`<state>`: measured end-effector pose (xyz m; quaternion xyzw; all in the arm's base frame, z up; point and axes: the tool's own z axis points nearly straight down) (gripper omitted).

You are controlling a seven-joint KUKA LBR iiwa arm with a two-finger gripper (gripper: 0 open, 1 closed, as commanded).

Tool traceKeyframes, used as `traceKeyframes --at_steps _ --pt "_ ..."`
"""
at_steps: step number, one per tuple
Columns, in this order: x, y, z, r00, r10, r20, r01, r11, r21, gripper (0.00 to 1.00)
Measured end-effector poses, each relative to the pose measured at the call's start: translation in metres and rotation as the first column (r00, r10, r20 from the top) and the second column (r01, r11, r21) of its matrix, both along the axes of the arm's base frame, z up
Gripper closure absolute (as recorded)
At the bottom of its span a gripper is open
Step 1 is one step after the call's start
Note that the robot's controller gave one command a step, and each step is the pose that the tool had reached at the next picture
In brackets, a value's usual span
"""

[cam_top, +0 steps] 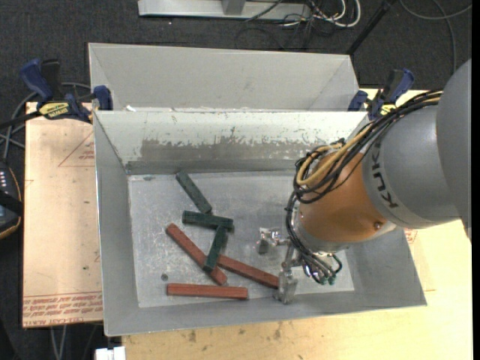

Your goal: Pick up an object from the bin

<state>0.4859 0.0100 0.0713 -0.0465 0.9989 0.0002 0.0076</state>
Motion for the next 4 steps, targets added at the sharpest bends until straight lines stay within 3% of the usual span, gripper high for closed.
traceKeyframes --at_steps 1,2,3,4 --pt "-0.004 0.0 -0.001 1.0 0.001 -0.012 -0.001 1.0 0.0 1.0" --pt "0.001 0.0 0.001 1.0 0.0 0.004 0.0 1.0 0.0 0.0" --pt "-0.003 0.0 -0.001 1.0 0.0 -0.012 0.0 1.0 0.0 1.0" --pt "-0.002 -0.021 0.118 1.0 0.026 -0.006 -0.026 1.0 -0.002 1.0"
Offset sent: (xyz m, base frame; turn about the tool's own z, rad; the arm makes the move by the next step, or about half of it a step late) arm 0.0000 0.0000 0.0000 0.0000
